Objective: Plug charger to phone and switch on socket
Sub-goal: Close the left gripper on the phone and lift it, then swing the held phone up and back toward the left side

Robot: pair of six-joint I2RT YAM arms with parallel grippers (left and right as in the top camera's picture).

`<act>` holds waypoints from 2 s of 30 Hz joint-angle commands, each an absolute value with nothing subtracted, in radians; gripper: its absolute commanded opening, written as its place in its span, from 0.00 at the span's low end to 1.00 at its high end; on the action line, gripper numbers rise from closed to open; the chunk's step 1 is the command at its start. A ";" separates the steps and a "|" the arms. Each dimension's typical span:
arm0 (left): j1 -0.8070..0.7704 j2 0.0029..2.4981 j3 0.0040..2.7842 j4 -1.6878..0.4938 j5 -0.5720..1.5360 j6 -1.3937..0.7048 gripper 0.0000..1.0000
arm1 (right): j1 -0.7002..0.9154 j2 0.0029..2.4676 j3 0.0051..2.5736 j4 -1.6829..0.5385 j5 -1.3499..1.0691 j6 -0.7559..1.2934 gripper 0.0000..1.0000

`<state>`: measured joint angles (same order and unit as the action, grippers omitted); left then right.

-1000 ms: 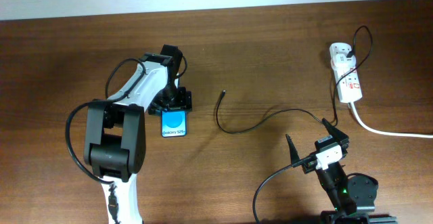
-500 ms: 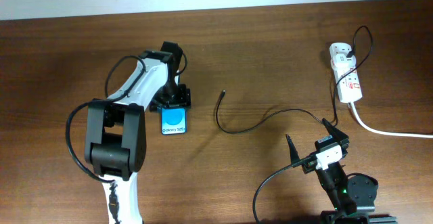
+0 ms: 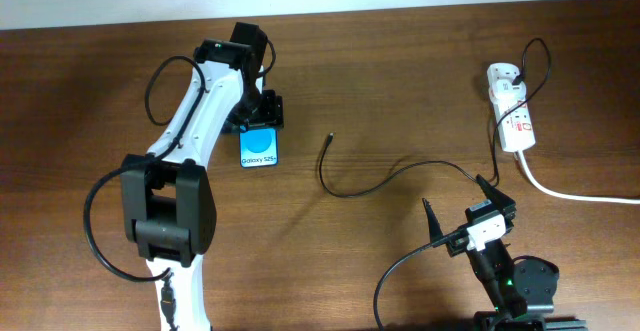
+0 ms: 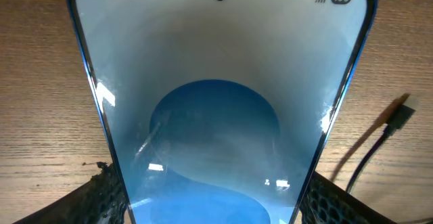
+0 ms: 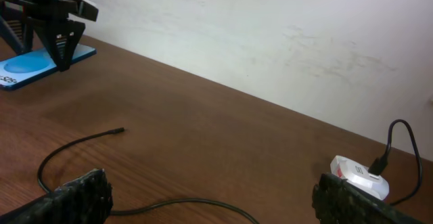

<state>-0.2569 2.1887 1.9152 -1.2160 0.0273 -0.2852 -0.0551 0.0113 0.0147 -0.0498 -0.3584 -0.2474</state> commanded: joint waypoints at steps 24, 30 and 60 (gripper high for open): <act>-0.259 2.186 1.944 -1.280 0.221 -0.303 0.67 | -0.046 0.004 0.006 -0.048 -0.354 -0.250 0.98; -0.259 2.186 1.944 -1.296 0.323 -0.303 0.59 | -0.046 0.004 0.006 -0.048 -0.354 -0.250 0.99; -0.259 2.186 1.944 -1.326 0.668 -0.486 0.24 | -0.046 0.004 0.006 -0.048 -0.354 -0.250 0.99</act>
<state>-0.2569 2.1887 1.9152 -1.3239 0.5297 -0.4736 -0.0551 0.0113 0.0147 -0.0498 -0.3584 -0.2474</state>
